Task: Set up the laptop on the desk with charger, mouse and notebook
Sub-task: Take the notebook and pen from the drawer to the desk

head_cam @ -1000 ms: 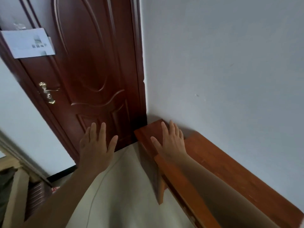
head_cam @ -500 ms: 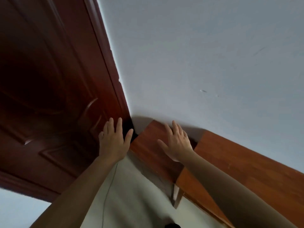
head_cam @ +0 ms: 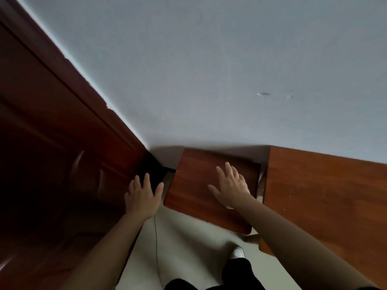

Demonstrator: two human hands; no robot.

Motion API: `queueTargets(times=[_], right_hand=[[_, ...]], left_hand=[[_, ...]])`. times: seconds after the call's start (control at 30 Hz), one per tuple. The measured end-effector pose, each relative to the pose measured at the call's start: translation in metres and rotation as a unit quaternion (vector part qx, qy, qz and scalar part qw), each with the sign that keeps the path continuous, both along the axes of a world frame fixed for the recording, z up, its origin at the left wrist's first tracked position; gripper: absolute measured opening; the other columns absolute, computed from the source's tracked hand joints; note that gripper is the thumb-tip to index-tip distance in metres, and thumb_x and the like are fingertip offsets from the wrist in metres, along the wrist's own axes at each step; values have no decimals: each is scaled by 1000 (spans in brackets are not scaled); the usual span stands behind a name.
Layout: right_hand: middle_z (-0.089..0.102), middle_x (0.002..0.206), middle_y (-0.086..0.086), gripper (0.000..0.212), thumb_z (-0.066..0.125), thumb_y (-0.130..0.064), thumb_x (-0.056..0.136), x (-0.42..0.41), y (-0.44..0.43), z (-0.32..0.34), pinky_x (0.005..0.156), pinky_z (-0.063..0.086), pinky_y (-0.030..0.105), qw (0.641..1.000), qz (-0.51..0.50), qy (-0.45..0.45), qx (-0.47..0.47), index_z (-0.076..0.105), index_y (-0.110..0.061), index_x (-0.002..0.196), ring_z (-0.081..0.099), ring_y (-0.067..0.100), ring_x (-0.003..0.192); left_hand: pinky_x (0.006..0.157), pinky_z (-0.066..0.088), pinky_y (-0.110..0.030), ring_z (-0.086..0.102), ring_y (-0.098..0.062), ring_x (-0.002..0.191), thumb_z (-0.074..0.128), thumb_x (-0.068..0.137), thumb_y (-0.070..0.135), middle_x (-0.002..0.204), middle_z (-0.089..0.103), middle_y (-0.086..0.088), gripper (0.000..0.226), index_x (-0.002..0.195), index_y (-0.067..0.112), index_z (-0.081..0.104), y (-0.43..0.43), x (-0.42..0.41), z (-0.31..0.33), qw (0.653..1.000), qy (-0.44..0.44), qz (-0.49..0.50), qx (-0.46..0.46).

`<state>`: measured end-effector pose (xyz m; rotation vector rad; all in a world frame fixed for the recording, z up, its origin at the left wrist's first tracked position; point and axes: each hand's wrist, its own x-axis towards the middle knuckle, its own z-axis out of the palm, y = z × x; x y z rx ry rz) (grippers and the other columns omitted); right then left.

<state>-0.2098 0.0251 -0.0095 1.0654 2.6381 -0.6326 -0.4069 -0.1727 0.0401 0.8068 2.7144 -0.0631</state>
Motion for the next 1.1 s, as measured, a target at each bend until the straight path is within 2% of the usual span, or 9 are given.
queueTargets(times=[0.2, 0.43, 0.5, 0.63, 0.8, 0.93, 1.0, 1.03, 1.1], right_hand=[[16, 165, 16, 79, 37, -63, 98, -4, -17, -12, 121, 20, 49, 992, -123, -28, 2, 17, -16, 159, 12, 34, 153], [12, 167, 13, 80, 42, -63, 96, 1, -119, -39, 118, 25, 47, 936, -351, -19, -13, 15, -22, 159, 16, 33, 152], [11, 167, 11, 82, 40, -65, 96, -1, -155, -52, 118, 27, 49, 924, -378, -38, -44, 9, -23, 160, 17, 32, 152], [28, 162, 7, 84, 40, -66, 95, -4, -199, -80, 113, 34, 47, 913, -394, -60, -85, 11, -19, 159, 29, 28, 147], [31, 161, 7, 81, 39, -65, 96, -5, -206, -162, 109, 39, 47, 896, -426, -36, -122, 18, -16, 158, 35, 29, 144], [21, 164, 14, 85, 41, -61, 98, -6, -207, -252, 116, 30, 46, 855, -487, -1, -179, 12, -9, 159, 28, 34, 147], [19, 164, 16, 83, 49, -50, 99, -11, -205, -281, 117, 28, 45, 811, -550, 63, -189, 11, -8, 159, 28, 35, 147], [20, 163, 15, 81, 52, -44, 99, -12, -208, -298, 117, 28, 44, 783, -585, 89, -193, 11, -9, 159, 29, 34, 147], [24, 162, 12, 75, 52, -32, 98, -13, -206, -313, 117, 31, 40, 728, -638, 146, -204, 15, -10, 159, 38, 29, 143]], left_hand=[[114, 25, -54, 11, -33, 149, 21, 97, 67, 164, 11, -15, 78, 158, 19, 10, 32, -63, -18, 997, -37, -63, -10], [113, 28, -53, 15, -35, 148, 30, 96, 66, 162, 14, -18, 81, 157, 17, 12, 35, -84, -68, 977, -80, -197, 26], [114, 26, -53, 14, -35, 148, 33, 95, 66, 163, 12, -18, 82, 158, 18, 12, 19, -78, -88, 972, -125, -195, 27], [116, 22, -48, 18, -39, 147, 40, 95, 63, 161, 18, -23, 82, 157, 13, 17, -1, -74, -124, 969, -183, -156, 47], [116, 24, -47, 24, -39, 145, 41, 98, 55, 158, 26, -24, 75, 154, 6, 25, -7, -83, -211, 970, -158, -142, 119], [118, 19, -40, 19, -32, 149, 43, 96, 59, 162, 16, -19, 88, 156, 6, 7, -26, -73, -296, 961, -190, -31, 200], [115, 25, -36, 28, -29, 146, 48, 93, 63, 161, 24, -15, 93, 156, 9, 6, -29, -66, -324, 944, -222, 77, 233], [109, 32, -32, 38, -27, 141, 52, 92, 63, 154, 38, -12, 91, 155, 9, 14, -34, -62, -340, 931, -236, 137, 241], [90, 41, -24, 55, -23, 122, 53, 91, 63, 121, 61, 2, 75, 141, 8, 41, -35, -59, -358, 900, -270, 205, 273]])
